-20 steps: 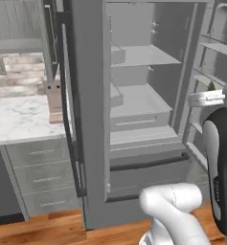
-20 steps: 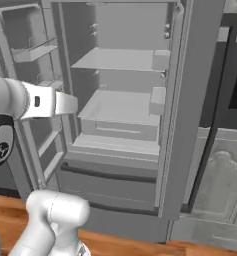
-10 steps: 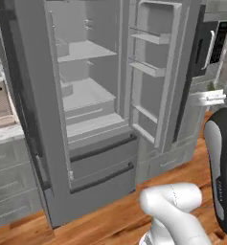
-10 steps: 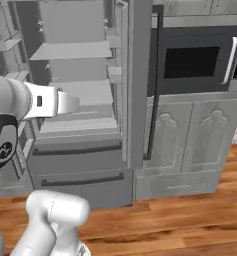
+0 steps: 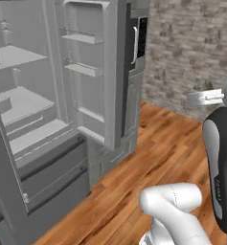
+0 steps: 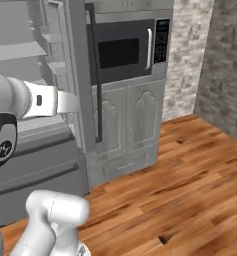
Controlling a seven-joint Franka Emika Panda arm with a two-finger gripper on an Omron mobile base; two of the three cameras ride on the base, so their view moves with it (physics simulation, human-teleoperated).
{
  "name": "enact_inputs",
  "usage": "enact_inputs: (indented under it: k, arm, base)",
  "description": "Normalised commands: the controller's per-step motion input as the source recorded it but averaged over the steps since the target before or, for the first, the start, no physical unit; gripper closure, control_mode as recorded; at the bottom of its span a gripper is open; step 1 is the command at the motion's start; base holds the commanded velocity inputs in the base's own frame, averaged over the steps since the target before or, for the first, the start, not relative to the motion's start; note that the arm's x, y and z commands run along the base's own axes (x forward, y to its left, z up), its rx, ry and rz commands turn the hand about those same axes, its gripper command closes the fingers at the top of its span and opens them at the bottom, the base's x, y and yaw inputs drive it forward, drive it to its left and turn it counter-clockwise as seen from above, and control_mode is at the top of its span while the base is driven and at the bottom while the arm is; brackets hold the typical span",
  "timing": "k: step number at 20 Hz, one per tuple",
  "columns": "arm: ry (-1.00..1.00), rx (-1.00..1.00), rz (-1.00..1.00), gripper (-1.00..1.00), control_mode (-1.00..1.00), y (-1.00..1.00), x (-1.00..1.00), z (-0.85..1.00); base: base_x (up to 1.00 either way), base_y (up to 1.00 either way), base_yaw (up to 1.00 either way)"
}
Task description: There is a bowl on the dining counter. Grab a lemon wedge from the fridge and place it in the bowl. Then get the liquor bottle and glass cup from the cabinet and place them next to the bowl.
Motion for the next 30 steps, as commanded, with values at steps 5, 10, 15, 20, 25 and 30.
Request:
enact_inputs:
  k: [5,10,15,20,25,30]
  arm:
    - [0.0,0.0,0.0,1.0,1.0,0.0,0.0,0.0]
    - [0.0,0.0,0.0,1.0,1.0,0.0,0.0,0.0]
    - [0.0,0.0,0.0,1.0,1.0,0.0,0.0,0.0]
    - [0.0,0.0,0.0,1.0,1.0,0.0,0.0,0.0]
    - [0.0,0.0,0.0,1.0,1.0,0.0,0.0,0.0]
    - [0.0,0.0,0.0,1.0,1.0,0.0,0.0,0.0]
  base:
    - [-0.07,-0.43,-0.57]
    - [0.0,-0.45,-0.51]
    - [0.09,-0.44,-0.48]
    - [0.29,-0.36,-0.43]
    - [0.78,-0.17,-0.36]
    - [1.0,-0.16,-0.31]
